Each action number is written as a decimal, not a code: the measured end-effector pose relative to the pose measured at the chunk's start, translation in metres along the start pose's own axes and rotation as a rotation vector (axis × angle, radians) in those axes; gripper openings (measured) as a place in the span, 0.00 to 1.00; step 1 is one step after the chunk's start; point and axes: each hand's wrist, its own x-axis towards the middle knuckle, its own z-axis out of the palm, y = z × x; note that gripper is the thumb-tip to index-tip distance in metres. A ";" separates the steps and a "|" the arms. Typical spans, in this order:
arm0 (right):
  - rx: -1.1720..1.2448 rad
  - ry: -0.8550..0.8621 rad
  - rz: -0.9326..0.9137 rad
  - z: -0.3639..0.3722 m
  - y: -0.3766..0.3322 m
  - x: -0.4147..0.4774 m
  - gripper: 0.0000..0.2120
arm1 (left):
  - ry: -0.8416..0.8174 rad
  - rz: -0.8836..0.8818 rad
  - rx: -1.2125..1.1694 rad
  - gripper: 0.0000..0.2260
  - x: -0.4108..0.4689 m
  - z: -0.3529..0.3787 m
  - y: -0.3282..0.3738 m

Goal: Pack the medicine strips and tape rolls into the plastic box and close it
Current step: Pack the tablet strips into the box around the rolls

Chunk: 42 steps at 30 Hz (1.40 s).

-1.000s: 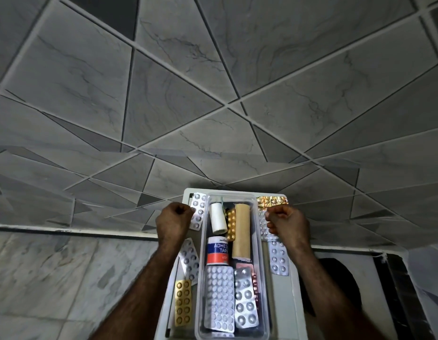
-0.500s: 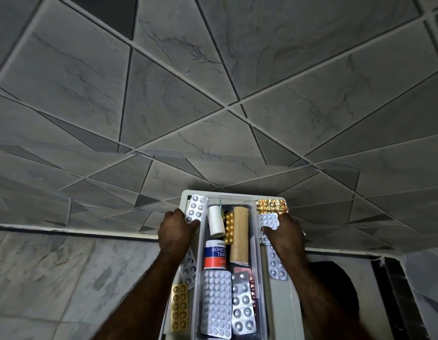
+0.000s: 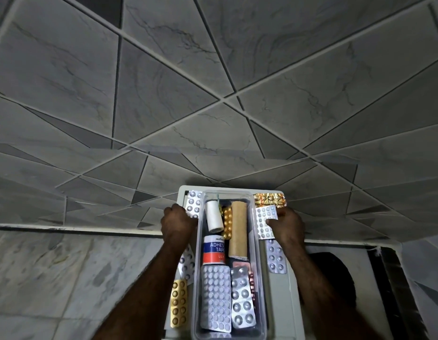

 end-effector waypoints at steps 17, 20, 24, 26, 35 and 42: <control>0.241 0.050 -0.057 -0.032 -0.016 -0.023 0.11 | 0.025 -0.127 -0.386 0.10 0.002 -0.018 -0.012; 0.276 0.105 -0.140 -0.042 -0.029 -0.033 0.11 | 0.144 -0.002 -0.361 0.07 -0.017 -0.042 -0.004; 0.232 0.036 -0.266 -0.034 -0.044 -0.046 0.12 | 0.199 0.168 -0.222 0.10 -0.053 -0.062 0.021; 0.171 0.030 -0.332 -0.026 -0.051 -0.050 0.12 | 0.183 0.273 -0.116 0.13 -0.070 -0.060 0.031; -0.363 -0.050 -0.551 0.015 -0.062 -0.075 0.18 | 0.060 0.451 0.226 0.20 -0.101 -0.023 0.047; -0.194 -0.211 -0.473 0.013 -0.055 -0.078 0.19 | -0.110 0.560 0.285 0.31 -0.101 -0.011 0.039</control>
